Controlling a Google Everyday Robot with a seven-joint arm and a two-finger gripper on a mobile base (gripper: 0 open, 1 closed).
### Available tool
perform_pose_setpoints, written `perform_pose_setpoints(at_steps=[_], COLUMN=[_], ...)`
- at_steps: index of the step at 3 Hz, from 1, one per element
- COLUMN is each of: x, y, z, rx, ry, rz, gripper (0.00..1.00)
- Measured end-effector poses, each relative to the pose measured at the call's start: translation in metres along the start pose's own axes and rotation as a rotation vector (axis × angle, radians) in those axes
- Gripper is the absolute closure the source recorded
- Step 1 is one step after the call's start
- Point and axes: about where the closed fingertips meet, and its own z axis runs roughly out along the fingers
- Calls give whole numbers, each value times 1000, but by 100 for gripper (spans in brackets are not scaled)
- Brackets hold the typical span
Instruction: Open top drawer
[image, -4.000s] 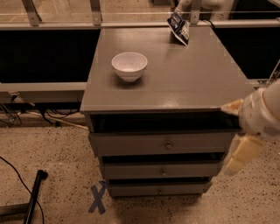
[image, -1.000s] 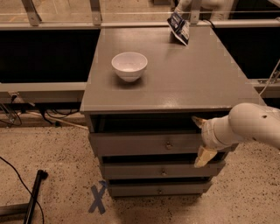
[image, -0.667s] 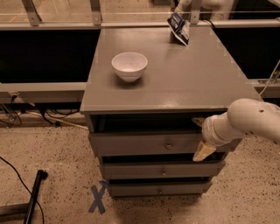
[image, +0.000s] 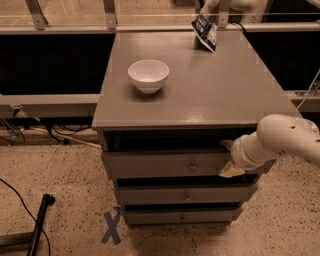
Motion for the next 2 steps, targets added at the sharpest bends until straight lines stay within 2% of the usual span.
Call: perform_pose_setpoints(at_steps=[1, 2], x=[1, -1], y=[7, 6], z=[-3, -7], rx=[-9, -9], ry=[2, 2], rz=[2, 2], gripper=[59, 69])
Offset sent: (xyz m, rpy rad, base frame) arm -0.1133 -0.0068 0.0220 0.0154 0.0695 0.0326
